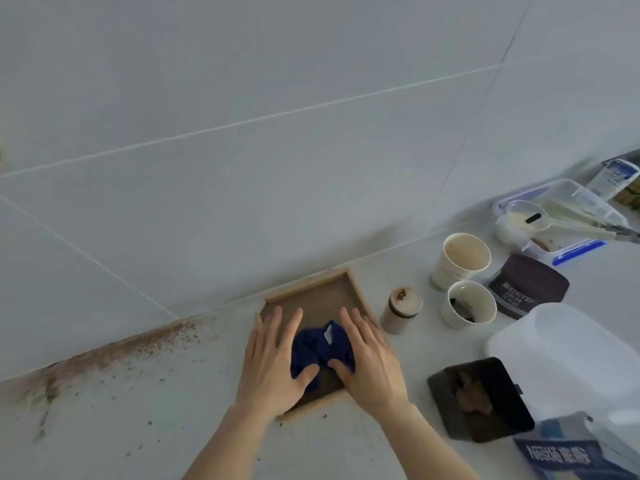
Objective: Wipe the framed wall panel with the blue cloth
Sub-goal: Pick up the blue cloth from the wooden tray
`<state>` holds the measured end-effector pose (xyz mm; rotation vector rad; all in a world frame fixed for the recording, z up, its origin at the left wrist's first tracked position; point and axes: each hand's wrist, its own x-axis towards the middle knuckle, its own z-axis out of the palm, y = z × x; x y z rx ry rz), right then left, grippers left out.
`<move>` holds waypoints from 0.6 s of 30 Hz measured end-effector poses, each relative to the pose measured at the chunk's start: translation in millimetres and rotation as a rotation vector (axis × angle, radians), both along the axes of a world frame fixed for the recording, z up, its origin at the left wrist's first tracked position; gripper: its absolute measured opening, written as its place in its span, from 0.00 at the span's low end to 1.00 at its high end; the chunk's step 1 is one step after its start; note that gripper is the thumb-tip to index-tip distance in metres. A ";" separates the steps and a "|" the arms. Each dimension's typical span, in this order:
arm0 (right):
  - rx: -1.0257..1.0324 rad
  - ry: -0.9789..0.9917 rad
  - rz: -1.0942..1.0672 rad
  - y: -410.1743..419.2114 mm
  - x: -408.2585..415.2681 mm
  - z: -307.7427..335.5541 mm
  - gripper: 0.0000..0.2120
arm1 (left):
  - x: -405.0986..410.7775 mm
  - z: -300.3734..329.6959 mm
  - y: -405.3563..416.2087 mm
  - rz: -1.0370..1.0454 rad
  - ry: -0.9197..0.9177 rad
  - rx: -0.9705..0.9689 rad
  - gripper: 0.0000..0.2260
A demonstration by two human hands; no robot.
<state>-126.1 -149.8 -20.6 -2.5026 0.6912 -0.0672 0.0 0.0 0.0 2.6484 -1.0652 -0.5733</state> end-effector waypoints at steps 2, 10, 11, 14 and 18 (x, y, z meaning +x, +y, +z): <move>0.020 0.003 -0.009 -2.4 -0.7 -7.2 0.42 | -1.1 -8.4 -3.7 0.005 0.041 0.025 0.45; -0.109 -0.009 -0.034 -3.6 -1.4 -25.9 0.23 | -15.0 -18.1 -16.4 0.139 -0.072 0.026 0.24; -0.114 -0.004 -0.041 -3.9 -0.7 -24.5 0.22 | -15.7 -16.8 -17.8 0.156 -0.081 0.030 0.21; -0.148 -0.031 -0.057 -6.0 -0.3 -20.7 0.18 | -13.6 -12.0 -18.4 0.157 -0.119 0.007 0.15; -0.155 -0.072 -0.053 -13.7 2.1 -7.6 0.13 | 1.3 8.6 -15.2 0.137 -0.150 -0.041 0.12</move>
